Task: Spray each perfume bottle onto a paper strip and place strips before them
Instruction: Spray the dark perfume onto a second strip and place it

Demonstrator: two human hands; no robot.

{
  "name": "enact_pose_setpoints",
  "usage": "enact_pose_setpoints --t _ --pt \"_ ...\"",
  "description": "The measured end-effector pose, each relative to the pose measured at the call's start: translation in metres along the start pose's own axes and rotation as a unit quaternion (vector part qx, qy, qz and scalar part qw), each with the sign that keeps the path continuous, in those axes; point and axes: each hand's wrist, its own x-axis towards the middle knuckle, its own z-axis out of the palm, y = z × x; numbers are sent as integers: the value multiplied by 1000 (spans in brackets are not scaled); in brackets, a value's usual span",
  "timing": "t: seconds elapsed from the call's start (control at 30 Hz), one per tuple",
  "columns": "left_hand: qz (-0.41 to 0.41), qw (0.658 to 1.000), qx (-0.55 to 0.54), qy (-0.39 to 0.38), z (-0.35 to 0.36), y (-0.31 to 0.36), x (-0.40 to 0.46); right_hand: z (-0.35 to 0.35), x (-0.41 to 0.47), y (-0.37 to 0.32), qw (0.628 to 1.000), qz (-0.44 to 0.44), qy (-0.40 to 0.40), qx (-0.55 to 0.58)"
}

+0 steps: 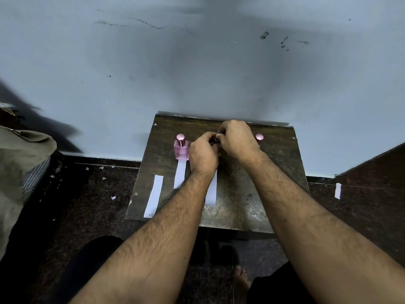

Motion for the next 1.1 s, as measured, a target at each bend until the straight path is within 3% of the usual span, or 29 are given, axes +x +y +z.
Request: enact_pose_setpoints --t 0.5,0.93,1.1 --pt "4 998 54 -18 -14 -1 -18 -7 -23 0 999 12 -19 41" --pt "-8 998 68 -2 -22 5 -35 -4 -68 7 988 40 80 123" --pt "8 992 124 33 -36 2 -56 14 -84 17 983 71 53 160"
